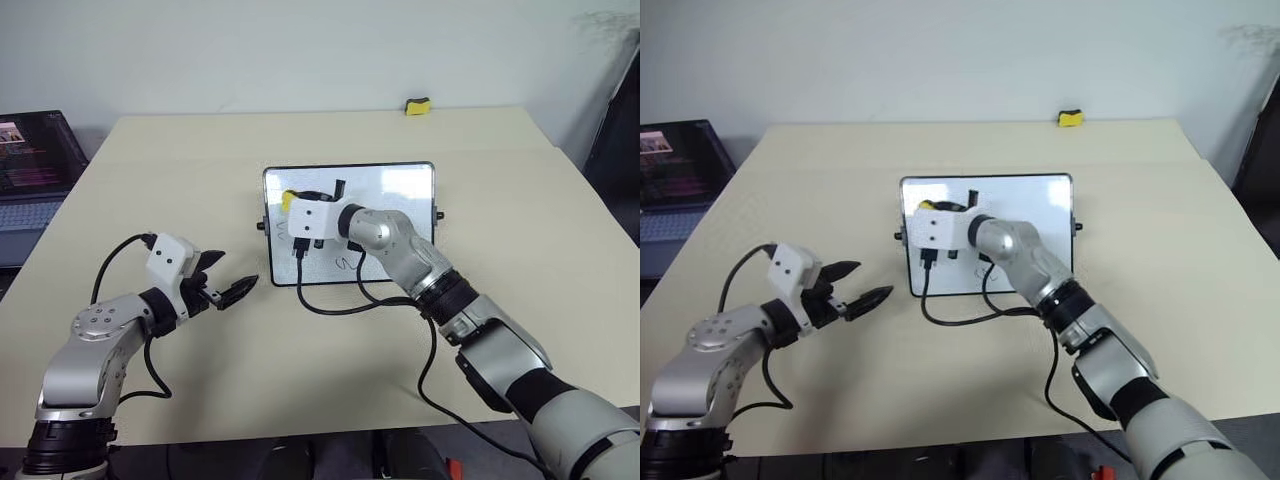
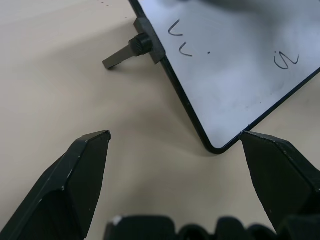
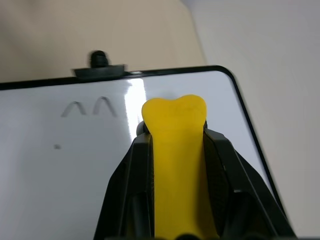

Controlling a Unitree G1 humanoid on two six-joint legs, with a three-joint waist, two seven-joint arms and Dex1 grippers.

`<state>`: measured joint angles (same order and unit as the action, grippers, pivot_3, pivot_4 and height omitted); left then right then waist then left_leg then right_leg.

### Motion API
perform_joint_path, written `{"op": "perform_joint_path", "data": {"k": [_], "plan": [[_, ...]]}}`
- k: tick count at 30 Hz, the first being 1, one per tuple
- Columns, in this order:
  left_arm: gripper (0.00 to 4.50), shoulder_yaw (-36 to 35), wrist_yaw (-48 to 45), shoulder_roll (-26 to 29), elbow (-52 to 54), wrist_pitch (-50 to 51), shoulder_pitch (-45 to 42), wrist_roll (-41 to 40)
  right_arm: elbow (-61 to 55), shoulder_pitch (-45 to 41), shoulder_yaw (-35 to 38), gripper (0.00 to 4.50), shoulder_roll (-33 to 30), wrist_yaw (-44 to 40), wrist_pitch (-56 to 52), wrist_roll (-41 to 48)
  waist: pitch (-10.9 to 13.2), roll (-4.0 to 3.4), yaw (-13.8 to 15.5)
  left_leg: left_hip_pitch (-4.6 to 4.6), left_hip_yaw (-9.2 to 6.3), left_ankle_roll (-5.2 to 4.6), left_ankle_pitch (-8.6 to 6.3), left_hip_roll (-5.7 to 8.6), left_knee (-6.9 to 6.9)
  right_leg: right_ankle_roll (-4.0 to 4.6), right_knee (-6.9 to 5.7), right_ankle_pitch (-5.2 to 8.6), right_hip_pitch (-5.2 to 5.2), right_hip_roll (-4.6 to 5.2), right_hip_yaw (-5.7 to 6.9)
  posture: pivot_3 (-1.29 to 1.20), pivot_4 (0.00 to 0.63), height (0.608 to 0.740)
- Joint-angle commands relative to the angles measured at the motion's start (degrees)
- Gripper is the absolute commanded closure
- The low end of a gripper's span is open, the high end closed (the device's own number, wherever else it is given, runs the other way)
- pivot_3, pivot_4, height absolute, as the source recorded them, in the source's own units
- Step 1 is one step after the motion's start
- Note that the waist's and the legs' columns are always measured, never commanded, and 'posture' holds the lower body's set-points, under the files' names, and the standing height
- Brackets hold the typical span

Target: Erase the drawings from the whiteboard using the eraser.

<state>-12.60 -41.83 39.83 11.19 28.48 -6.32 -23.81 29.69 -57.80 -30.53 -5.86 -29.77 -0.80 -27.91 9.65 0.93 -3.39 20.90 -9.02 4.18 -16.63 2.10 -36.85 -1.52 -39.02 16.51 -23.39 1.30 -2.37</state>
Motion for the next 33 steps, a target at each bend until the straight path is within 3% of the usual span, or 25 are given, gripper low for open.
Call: {"op": "perform_joint_path", "data": {"k": [1, 5, 14, 17, 25, 28, 33], "plan": [[0.00, -0.01, 0.09, 0.03, 1.94, -0.29, 0.13, -0.03, -1.51, 1.89, -2.33, 3.51, -0.05, -6.54, -1.15, 0.43, 0.00, 0.00, 0.00, -0.01, 0.00, 0.00, 0.00, 0.00, 0.00, 0.00, -0.01, 0.00, 0.00, 0.00, 0.00, 0.00, 0.150, 0.740], [0.00, 0.01, 0.13, 0.06, 1.92, -0.36, 0.21, -0.02, -2.53, 2.67, -3.22, 3.51, -0.80, -8.99, -1.26, -0.54, 0.00, 0.00, 0.09, -0.02, -0.04, -0.01, 0.00, 0.01, -0.05, 0.00, -0.04, 0.00, 0.05, 0.00, 0.01, 0.00, 0.150, 0.740], [0.00, 0.20, 0.07, 0.13, 1.71, -0.44, 0.17, -0.14, 1.35, -4.31, 1.84, 3.51, 1.96, 6.55, 1.91, -1.19, 0.00, 0.00, 0.11, -0.02, -0.11, 0.03, 0.02, 0.00, -0.07, 0.04, -0.08, -0.03, 0.05, -0.02, 0.01, 0.00, 0.150, 0.740], [0.00, 0.30, 0.06, 0.08, 1.68, -0.50, 0.13, -0.16, 1.45, -3.75, 0.87, 3.51, 2.33, 4.45, 2.02, -0.75, -0.01, 0.00, 0.08, -0.02, -0.09, 0.02, 0.01, -0.01, -0.02, 0.04, 0.00, -0.03, 0.04, -0.02, 0.00, 0.00, 0.150, 0.740], [0.00, 0.38, 0.02, -0.11, 1.80, -0.60, 0.09, -0.33, -3.85, 3.20, -4.06, 3.51, 0.45, -10.56, -2.07, -0.31, -0.01, 0.01, 0.05, 0.00, -0.03, -0.01, 0.00, -0.02, -0.02, 0.04, -0.04, -0.03, -0.01, -0.02, 0.00, 0.00, 0.150, 0.740], [0.00, 0.40, -0.07, -0.12, 1.86, -0.59, 0.13, -0.37, -4.66, 3.00, -3.46, 3.51, 0.42, -9.68, -2.61, -0.64, -0.01, 0.01, 0.11, -0.01, -0.08, -0.02, 0.00, -0.01, -0.06, 0.04, -0.09, -0.03, 0.02, -0.02, 0.02, 0.00, 0.150, 0.740], [0.00, 0.72, -0.09, -0.32, 1.77, -0.59, -0.06, -0.32, -2.83, -0.78, 0.21, 3.51, 1.45, -0.57, -1.90, -1.00, -0.01, 0.01, 0.12, -0.02, -0.10, 0.02, 0.02, -0.02, -0.07, 0.05, -0.09, -0.03, 0.03, -0.02, 0.02, 0.00, 0.150, 0.740]]}}
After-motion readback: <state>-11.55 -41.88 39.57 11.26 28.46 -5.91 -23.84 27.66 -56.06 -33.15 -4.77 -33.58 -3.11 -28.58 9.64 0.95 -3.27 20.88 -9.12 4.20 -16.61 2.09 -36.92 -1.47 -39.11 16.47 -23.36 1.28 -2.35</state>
